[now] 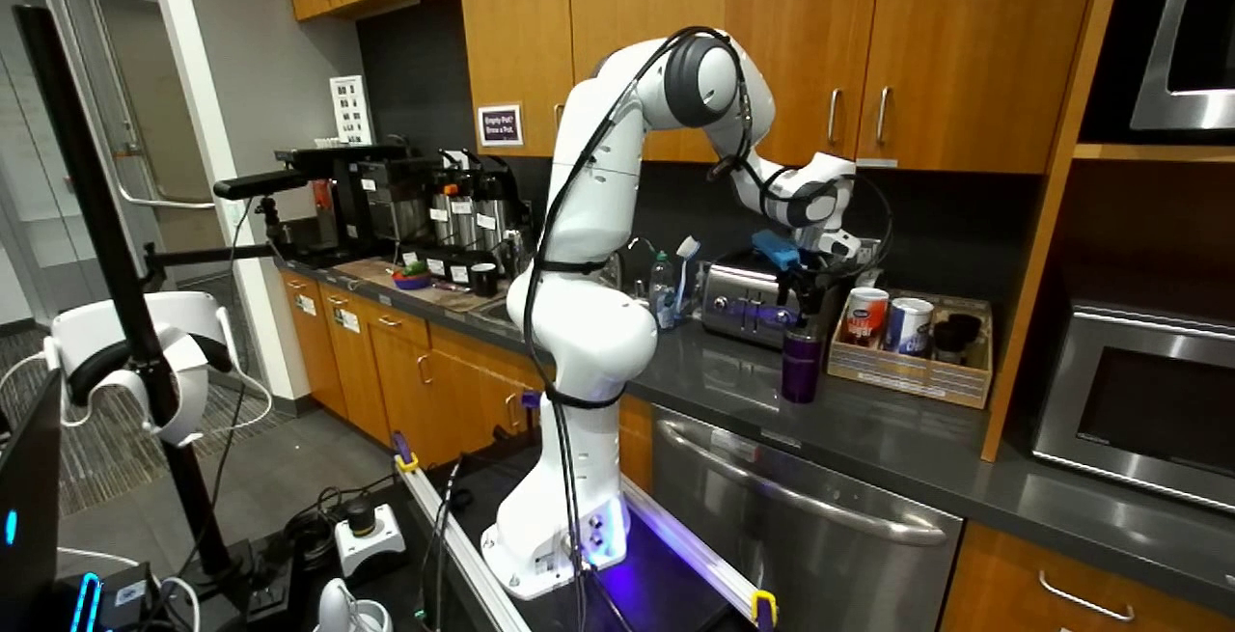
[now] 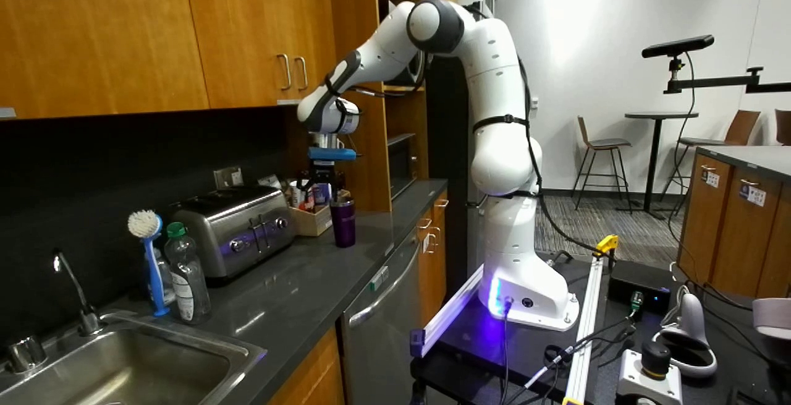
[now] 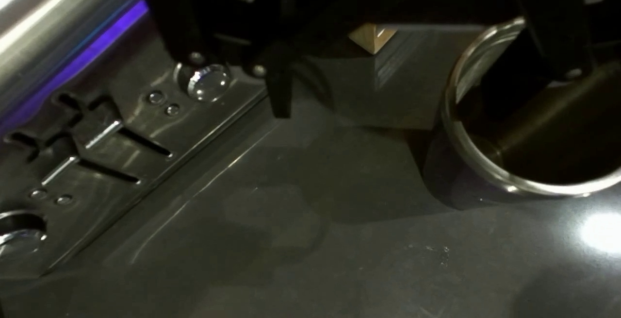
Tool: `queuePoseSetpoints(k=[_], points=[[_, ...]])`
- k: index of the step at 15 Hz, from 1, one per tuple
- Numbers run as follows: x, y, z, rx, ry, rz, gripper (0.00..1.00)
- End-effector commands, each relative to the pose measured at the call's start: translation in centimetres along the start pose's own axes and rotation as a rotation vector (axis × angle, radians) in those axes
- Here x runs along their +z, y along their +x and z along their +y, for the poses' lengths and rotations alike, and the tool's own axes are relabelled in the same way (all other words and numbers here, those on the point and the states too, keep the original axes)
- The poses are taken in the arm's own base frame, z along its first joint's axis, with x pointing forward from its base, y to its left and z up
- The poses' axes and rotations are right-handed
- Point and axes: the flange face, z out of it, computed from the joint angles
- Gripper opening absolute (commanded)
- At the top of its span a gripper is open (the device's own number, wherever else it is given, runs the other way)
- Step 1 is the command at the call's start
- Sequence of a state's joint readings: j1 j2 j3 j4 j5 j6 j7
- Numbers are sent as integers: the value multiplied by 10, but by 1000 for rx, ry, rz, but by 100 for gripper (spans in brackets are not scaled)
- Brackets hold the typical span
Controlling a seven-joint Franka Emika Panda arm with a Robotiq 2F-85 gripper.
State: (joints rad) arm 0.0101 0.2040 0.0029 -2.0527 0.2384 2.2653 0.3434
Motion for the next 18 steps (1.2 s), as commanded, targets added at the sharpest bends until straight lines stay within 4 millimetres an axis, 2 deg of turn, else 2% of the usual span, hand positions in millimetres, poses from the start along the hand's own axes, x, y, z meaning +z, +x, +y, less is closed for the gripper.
queuePoseSetpoints(k=[1, 6, 9, 13, 18], points=[[-1, 6, -2, 27, -8, -13, 100], [-1, -6, -7, 1, -68, -7, 100], [-5, -17, -16, -71, -70, -13, 100], [-3, -30, -28, -169, -49, -78, 100], [-4, -40, -32, -263, -34, -141, 100]])
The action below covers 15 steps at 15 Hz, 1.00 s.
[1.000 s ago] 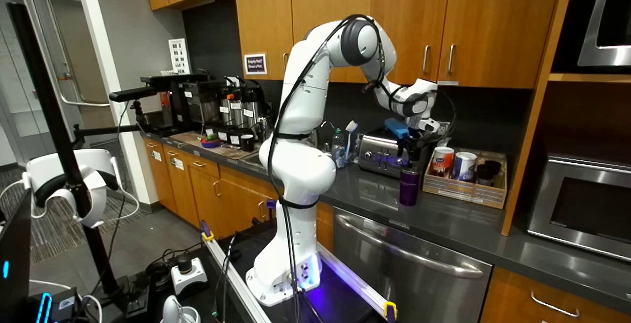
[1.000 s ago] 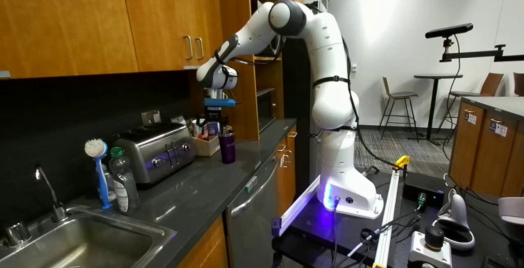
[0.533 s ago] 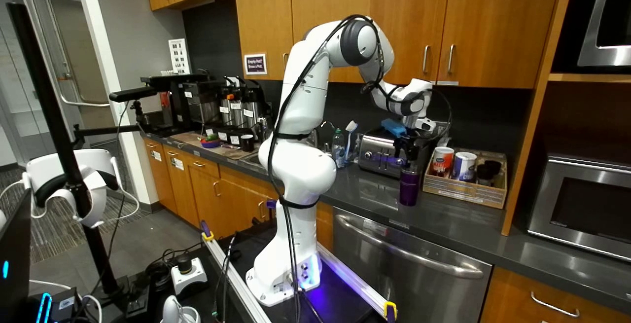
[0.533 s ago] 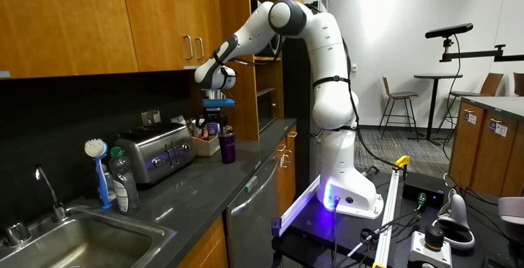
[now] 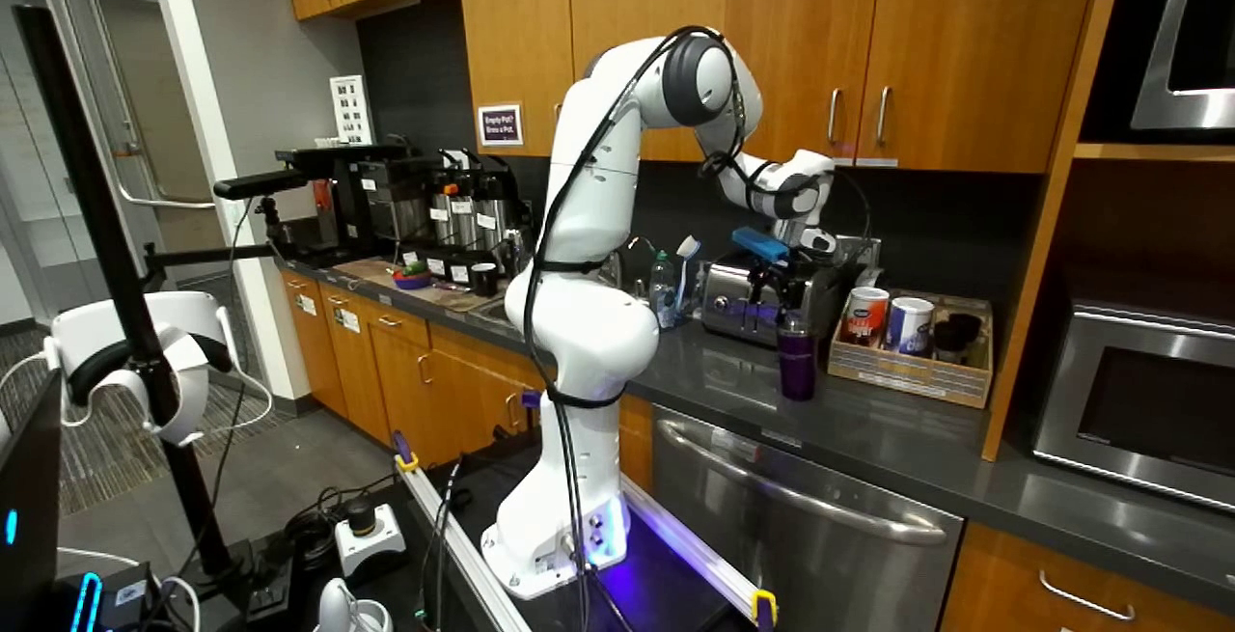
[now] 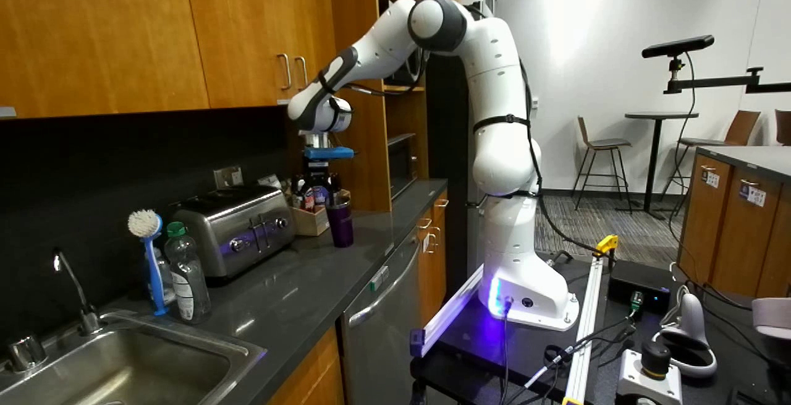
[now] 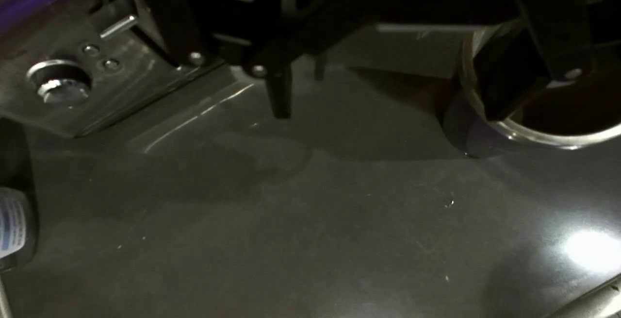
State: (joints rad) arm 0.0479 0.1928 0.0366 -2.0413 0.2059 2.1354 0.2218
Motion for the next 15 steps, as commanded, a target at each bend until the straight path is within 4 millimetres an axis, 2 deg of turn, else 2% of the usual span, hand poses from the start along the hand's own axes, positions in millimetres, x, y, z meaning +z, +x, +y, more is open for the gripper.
queuePoseSetpoints(k=[1, 8, 10, 15], points=[[-11, -10, -3, -71, 27, -36, 100], [-15, -13, -3, -127, 58, -52, 100], [-27, -13, 7, -123, 146, -44, 100], [-74, -15, 49, -46, 304, 133, 100]])
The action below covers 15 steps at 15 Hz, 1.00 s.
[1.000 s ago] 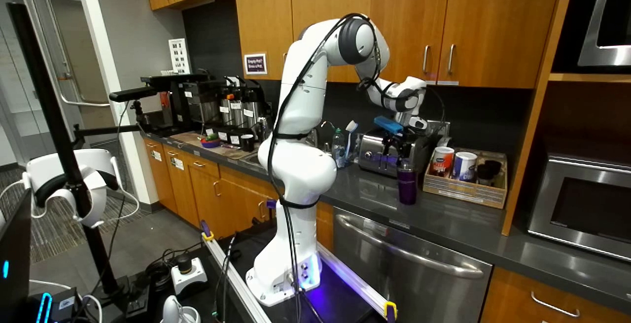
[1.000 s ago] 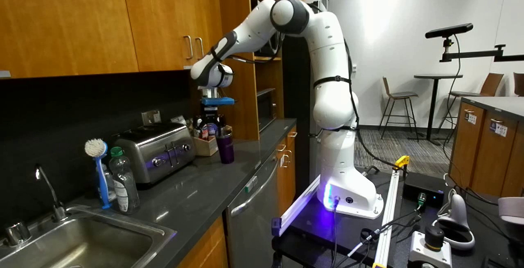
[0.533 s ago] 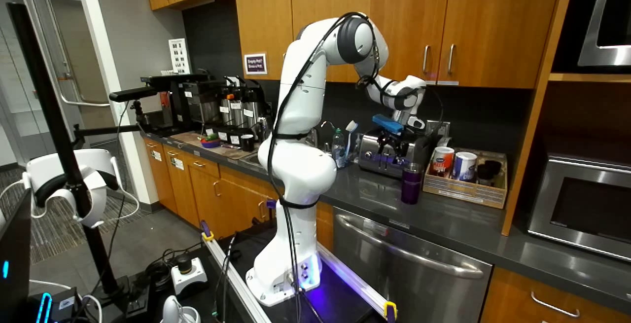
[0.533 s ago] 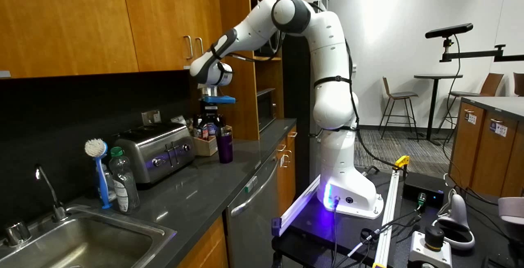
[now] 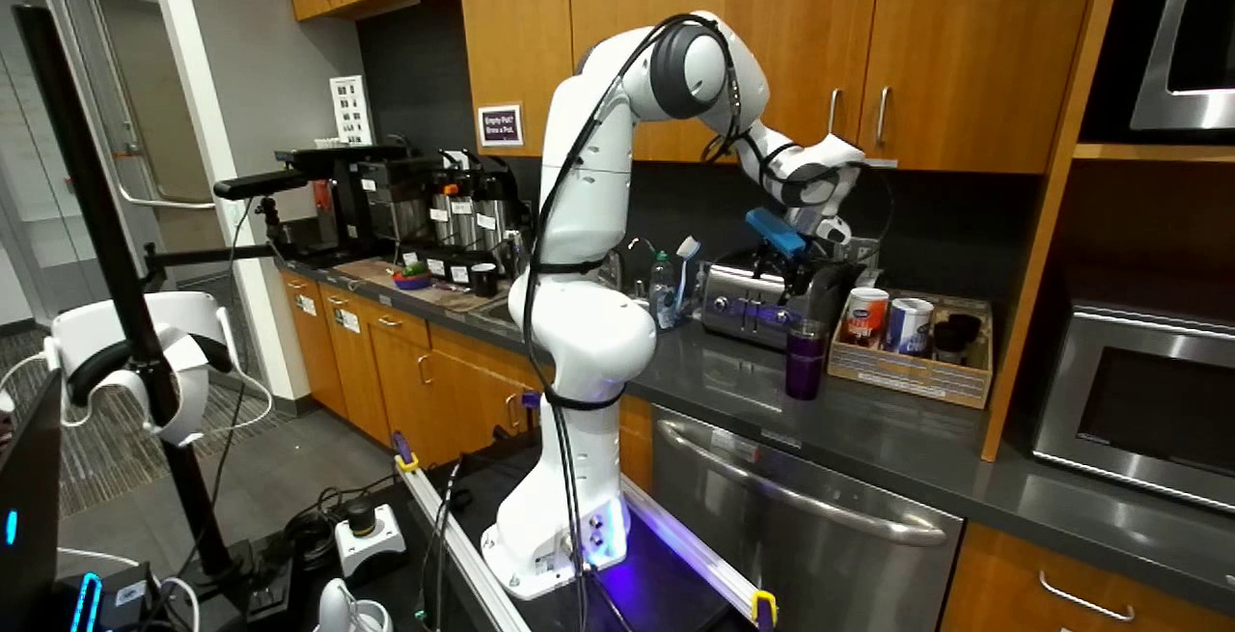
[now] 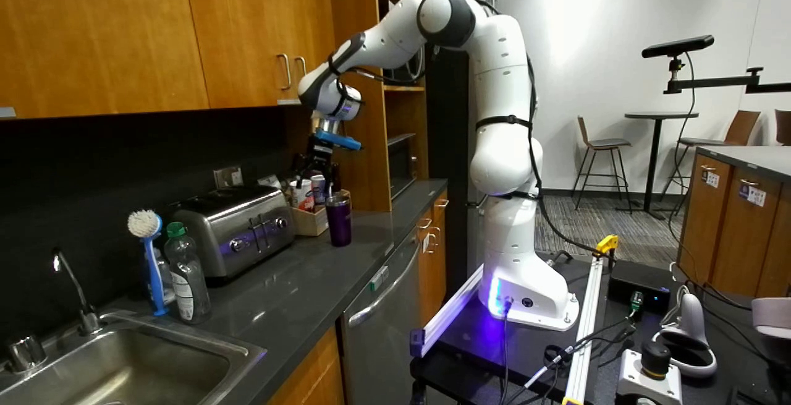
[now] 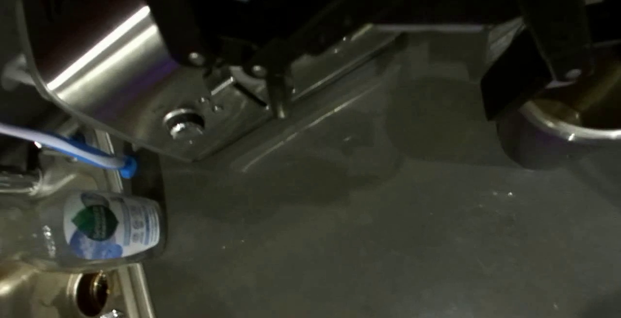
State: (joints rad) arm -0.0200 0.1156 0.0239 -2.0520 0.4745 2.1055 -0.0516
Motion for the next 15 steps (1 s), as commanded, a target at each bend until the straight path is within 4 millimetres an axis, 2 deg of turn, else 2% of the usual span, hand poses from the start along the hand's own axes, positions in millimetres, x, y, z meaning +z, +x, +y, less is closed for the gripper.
queuePoseSetpoints(k=[1, 5, 10, 15], points=[[-42, -16, 18, 29, 50, 137, 100], [-53, -25, 19, 21, -31, 250, 100], [-38, -35, 8, -34, -148, 324, 100], [-17, -38, 5, -43, -199, 311, 100]])
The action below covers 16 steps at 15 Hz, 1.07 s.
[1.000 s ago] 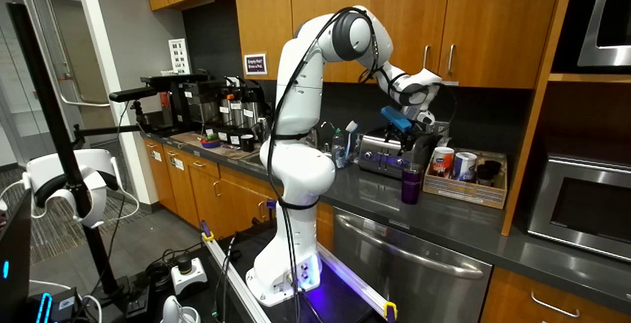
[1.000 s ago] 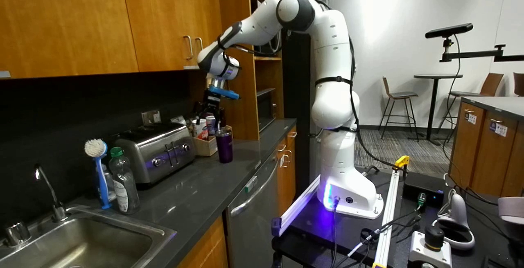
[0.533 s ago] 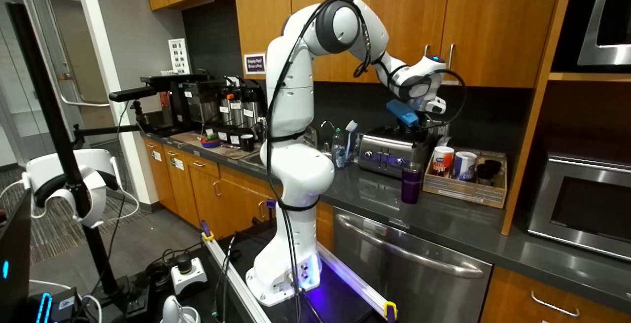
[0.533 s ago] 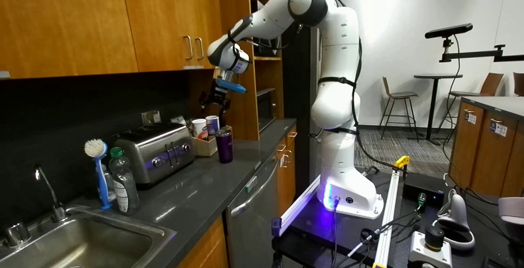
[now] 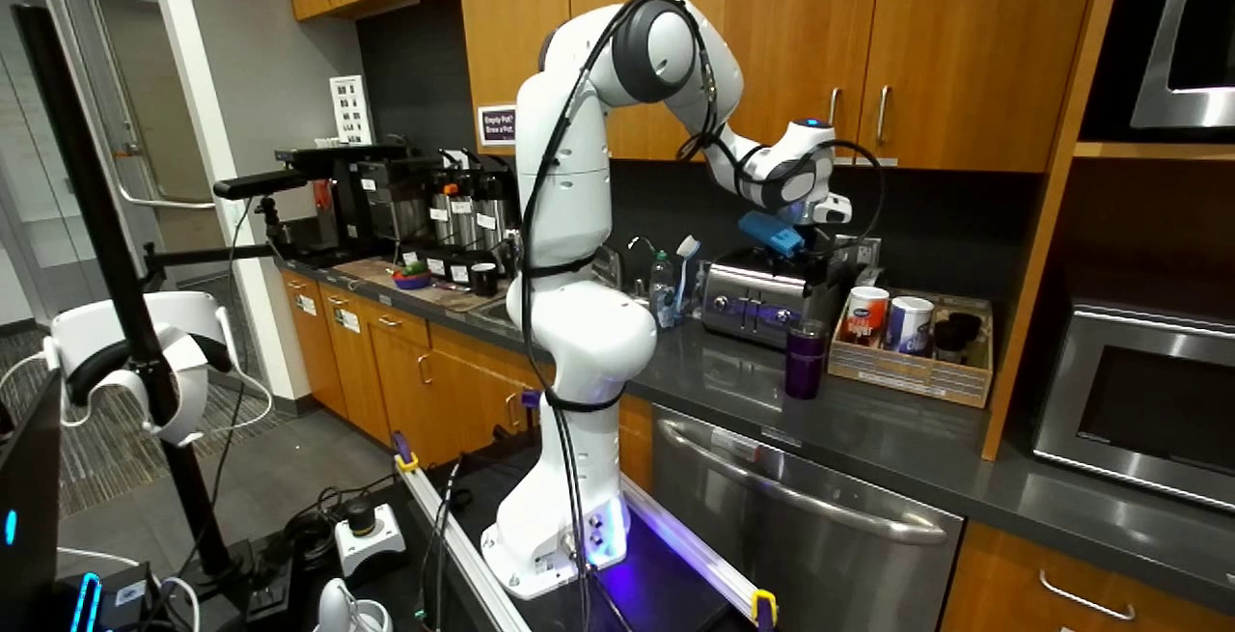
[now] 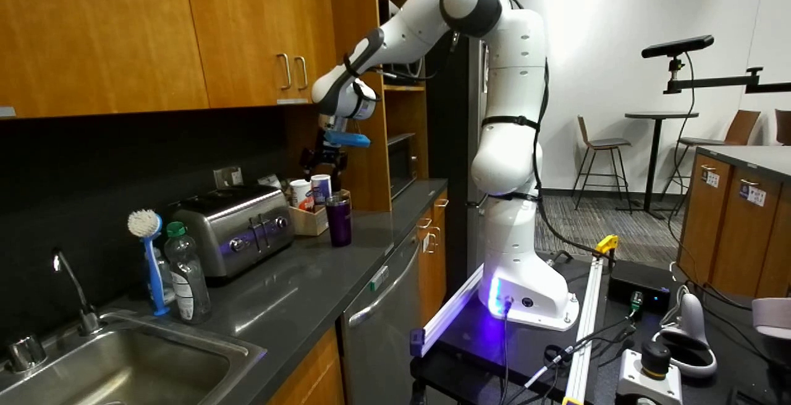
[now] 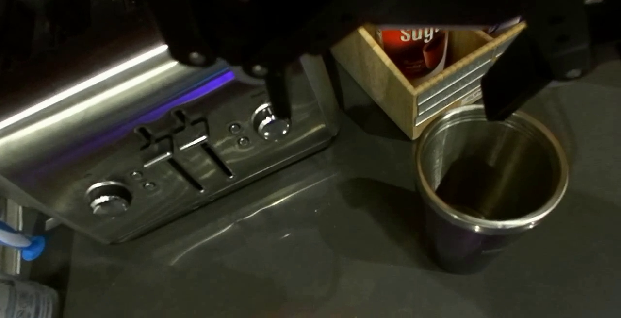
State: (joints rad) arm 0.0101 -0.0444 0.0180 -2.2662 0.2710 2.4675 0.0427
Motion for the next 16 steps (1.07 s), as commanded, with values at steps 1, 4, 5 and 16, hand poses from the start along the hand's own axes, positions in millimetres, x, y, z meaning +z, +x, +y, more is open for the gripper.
queuePoseSetpoints(k=[1, 4, 5, 16], points=[[6, -10, -2, 2, -36, 0, 100], [16, -15, 0, 1, -60, -27, 100], [20, -16, 1, -1, -65, -40, 100], [56, -16, -4, -54, -1, -252, 100]])
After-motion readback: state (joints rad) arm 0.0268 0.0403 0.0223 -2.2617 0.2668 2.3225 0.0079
